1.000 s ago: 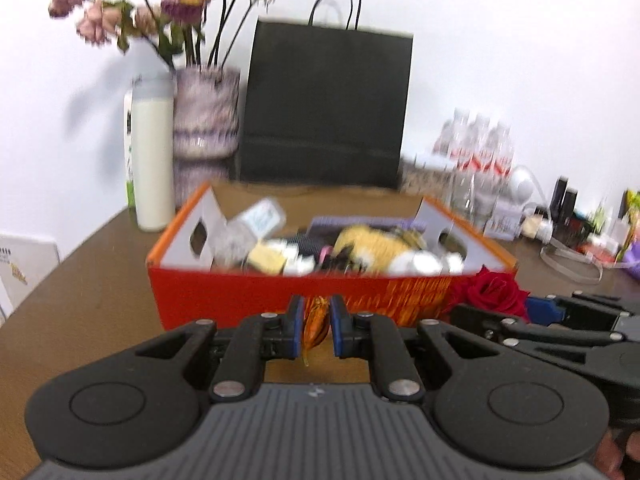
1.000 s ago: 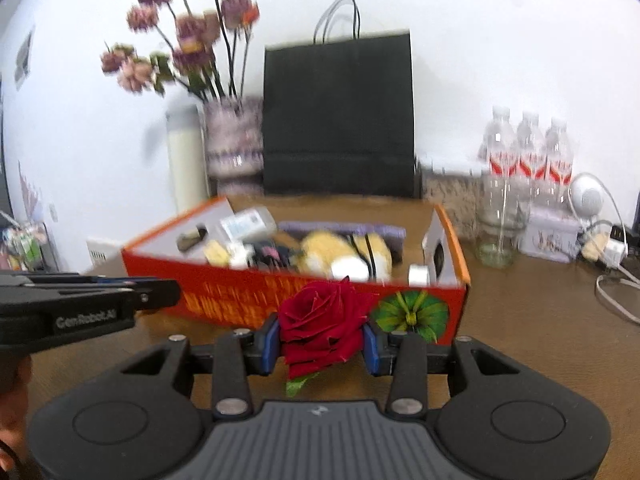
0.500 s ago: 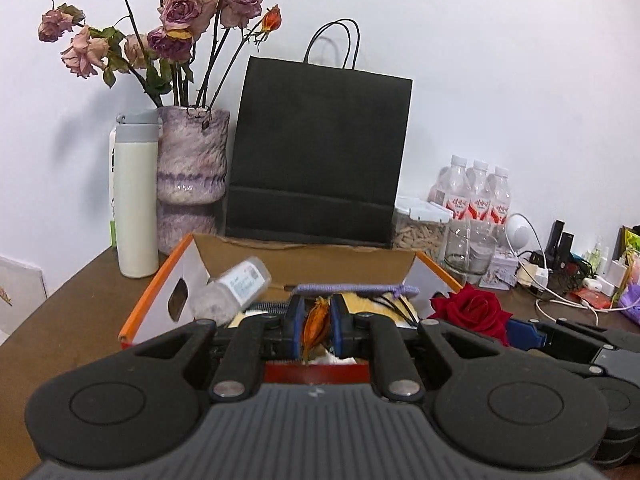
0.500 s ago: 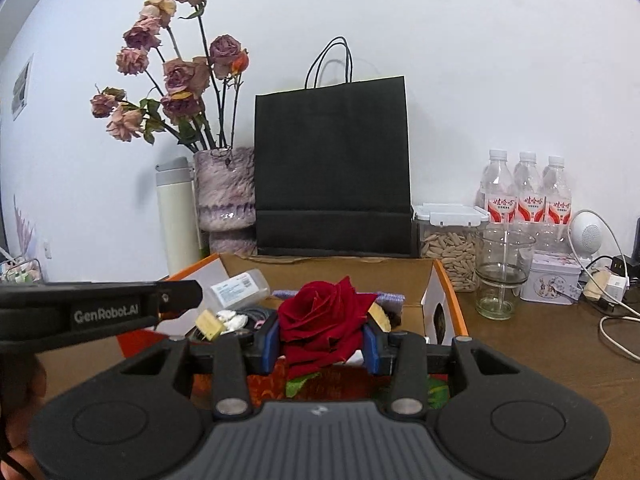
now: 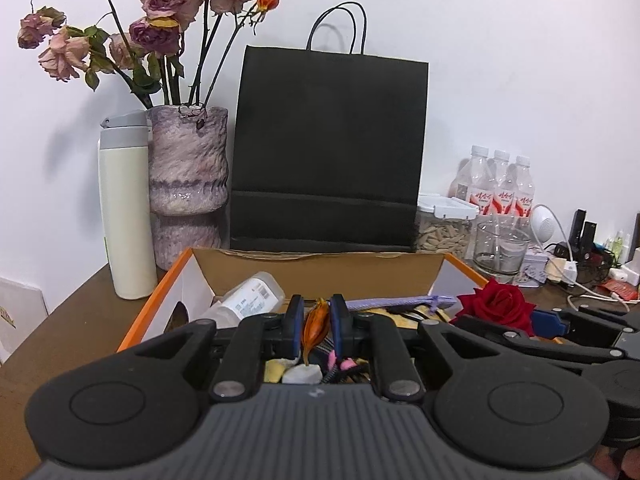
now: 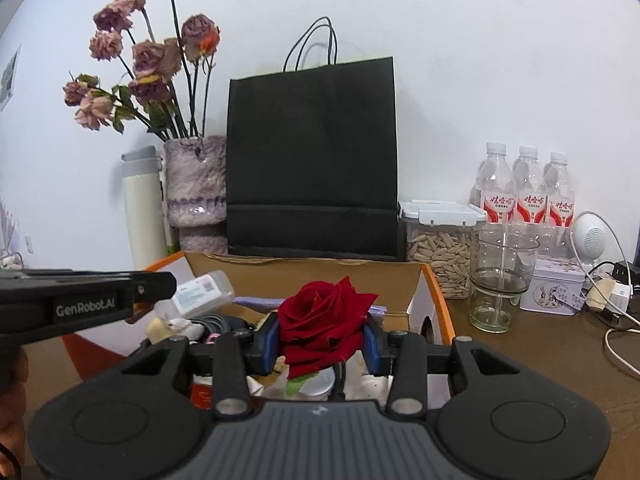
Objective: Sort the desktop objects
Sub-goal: 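Open both grippers to drop the bud and rose into the box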
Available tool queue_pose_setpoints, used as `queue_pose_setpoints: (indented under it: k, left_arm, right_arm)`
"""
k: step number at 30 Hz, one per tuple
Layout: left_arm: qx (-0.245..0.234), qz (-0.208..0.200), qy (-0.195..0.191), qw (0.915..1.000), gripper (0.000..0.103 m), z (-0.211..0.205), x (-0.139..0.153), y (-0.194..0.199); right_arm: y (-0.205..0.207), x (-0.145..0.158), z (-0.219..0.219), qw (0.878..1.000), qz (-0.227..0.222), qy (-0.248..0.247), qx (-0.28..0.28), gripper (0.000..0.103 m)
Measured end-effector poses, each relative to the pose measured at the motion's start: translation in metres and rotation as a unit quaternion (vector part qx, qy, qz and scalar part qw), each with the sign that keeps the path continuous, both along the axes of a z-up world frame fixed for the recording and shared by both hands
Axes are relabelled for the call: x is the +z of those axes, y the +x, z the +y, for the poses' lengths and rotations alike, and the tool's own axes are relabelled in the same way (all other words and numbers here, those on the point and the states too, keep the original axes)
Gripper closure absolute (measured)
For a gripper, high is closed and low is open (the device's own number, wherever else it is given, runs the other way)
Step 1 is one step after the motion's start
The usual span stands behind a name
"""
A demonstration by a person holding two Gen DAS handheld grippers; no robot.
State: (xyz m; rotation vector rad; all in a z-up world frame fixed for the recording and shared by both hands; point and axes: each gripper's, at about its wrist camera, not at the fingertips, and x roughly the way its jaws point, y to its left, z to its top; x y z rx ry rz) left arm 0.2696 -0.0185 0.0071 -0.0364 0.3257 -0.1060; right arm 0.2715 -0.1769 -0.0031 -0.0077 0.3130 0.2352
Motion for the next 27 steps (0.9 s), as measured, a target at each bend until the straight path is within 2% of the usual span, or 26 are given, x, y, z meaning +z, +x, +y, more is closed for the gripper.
queue_pose_setpoints:
  k: [13,16,18,20,22,23,24,27]
  left_arm:
    - [-0.005,0.003,0.022,0.9997,0.089,-0.003,-0.01,0.034]
    - [-0.007,0.003,0.033,0.9994,0.088,-0.006,-0.015,0.038]
    - [-0.007,0.002,0.038,0.9992,0.087,-0.006,-0.018,0.038]
    - [0.0,-0.002,0.038,0.9993,0.077,-0.005,-0.019,0.038]
    - [0.013,-0.01,0.034,0.9993,0.023,-0.003,-0.019,0.035]
    - [0.026,-0.021,0.031,0.999,0.015,-0.001,-0.019,0.032]
    - [0.042,-0.034,0.033,0.998,0.002,0.0,-0.018,0.029]
    - [0.049,-0.059,0.022,0.9968,0.0,0.004,-0.018,0.023]
  right_arm:
    - [0.027,-0.007,0.006,1.0,-0.006,-0.025,0.012,0.063]
    - [0.03,-0.01,0.006,0.999,-0.008,-0.03,0.011,0.06]
    - [0.03,-0.011,0.006,0.999,-0.01,-0.032,0.009,0.052]
    - [0.029,-0.011,0.004,0.999,-0.018,-0.031,0.004,0.031]
    - [0.025,-0.011,0.003,0.999,-0.028,-0.028,0.001,0.017]
    - [0.022,-0.011,0.001,0.999,-0.037,-0.025,-0.002,0.014]
    - [0.02,-0.01,0.0,0.999,-0.044,-0.022,-0.004,0.012]
    - [0.016,-0.009,-0.001,0.998,-0.055,-0.021,-0.006,0.001]
